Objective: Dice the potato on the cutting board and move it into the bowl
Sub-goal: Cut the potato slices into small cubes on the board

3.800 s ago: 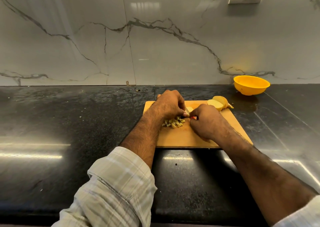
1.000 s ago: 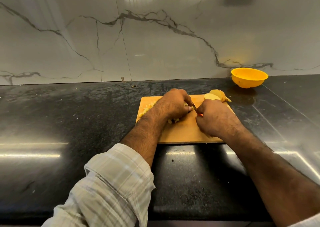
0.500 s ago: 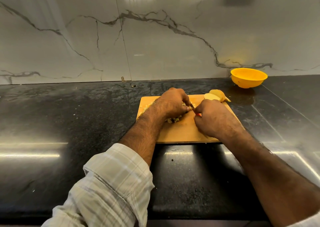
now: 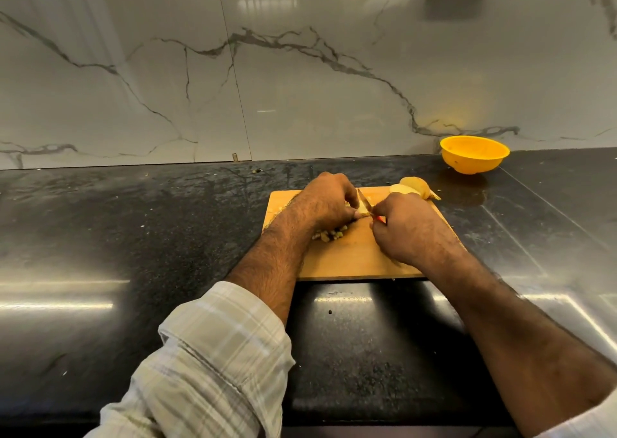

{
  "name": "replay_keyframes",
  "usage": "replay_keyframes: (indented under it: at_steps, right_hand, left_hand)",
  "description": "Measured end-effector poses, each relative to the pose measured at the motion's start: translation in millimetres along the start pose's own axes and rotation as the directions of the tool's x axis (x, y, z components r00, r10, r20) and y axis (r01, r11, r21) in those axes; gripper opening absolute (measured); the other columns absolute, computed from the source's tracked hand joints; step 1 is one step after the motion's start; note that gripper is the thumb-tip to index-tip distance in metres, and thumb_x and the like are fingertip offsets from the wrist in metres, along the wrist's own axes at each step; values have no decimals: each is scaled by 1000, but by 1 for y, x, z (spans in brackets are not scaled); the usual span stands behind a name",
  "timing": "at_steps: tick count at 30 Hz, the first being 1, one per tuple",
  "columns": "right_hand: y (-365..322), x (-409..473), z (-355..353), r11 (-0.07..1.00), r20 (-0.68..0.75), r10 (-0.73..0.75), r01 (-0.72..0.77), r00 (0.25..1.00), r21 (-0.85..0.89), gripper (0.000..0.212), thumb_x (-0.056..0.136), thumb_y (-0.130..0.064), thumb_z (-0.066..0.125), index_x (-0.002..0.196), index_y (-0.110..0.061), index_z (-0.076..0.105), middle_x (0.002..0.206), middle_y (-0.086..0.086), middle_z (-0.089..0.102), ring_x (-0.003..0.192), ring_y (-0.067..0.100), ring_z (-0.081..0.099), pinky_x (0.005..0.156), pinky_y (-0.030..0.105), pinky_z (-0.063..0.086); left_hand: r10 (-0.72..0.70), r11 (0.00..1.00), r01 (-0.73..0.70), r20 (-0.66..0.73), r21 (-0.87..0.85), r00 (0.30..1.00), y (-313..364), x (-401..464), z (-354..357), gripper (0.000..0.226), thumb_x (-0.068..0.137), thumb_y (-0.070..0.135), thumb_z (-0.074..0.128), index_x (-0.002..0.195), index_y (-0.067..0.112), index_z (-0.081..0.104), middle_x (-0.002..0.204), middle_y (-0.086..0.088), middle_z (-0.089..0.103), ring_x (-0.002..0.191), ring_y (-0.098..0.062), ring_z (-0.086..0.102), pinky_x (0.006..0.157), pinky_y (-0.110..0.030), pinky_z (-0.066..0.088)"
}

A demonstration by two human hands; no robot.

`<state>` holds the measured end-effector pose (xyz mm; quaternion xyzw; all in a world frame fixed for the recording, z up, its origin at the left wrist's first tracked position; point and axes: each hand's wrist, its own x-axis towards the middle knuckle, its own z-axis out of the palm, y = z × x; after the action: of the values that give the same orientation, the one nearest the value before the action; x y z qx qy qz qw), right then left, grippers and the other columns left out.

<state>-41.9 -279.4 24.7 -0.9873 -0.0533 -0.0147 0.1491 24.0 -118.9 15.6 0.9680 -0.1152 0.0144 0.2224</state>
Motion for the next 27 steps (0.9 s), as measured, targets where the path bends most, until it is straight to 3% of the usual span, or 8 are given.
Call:
replay_keyframes:
  at_steps: [5,10,14,22,27]
  right_hand:
    - [-3,-1,3,1000,38,2,-2,999,1,41,99,-30,68,140,-23,64,124,4,67,100,20,62,89,36,61]
    - [-5,5,-1,999,70,-3,0,998,43,39,99,-23,69,137,-18,65,120,5,70,93,21,68,84,39,64]
    - [-11,9,1,1000,73,-4,4,997,-3,39,99,-21,69,137,-18,63,123,6,68,102,23,66,90,40,63]
    - [-2,4,5,998,-32,-29,30,999,51,37,99,-31,68,135,-22,69,126,3,69,104,22,66,88,37,62]
    - [-12,-4,3,1000,57,-19,20,998,-16,41,97,-25,70,137,-20,63,126,6,66,107,23,63,92,39,61]
  left_hand:
    - [8,1000,-9,22,22,1000,6,-1,0,19,93,28,80,112,23,80,127,2,68,114,-14,61,101,-37,57]
    - [-1,1000,1,13,-9,1000,2,-1,-1,18,91,26,82,108,21,82,118,2,72,108,-13,64,97,-37,59]
    - [-5,1000,6,5,-22,1000,0,-1,-1,18,89,25,84,106,20,82,115,3,74,107,-12,65,97,-38,59]
    - [-44,998,45,2,-52,999,-2,-3,-5,15,89,22,84,102,18,81,105,3,76,97,-9,69,94,-34,61]
    - [-43,998,44,6,-49,999,0,-3,-5,15,89,21,84,103,17,81,101,3,77,96,-10,70,92,-33,61]
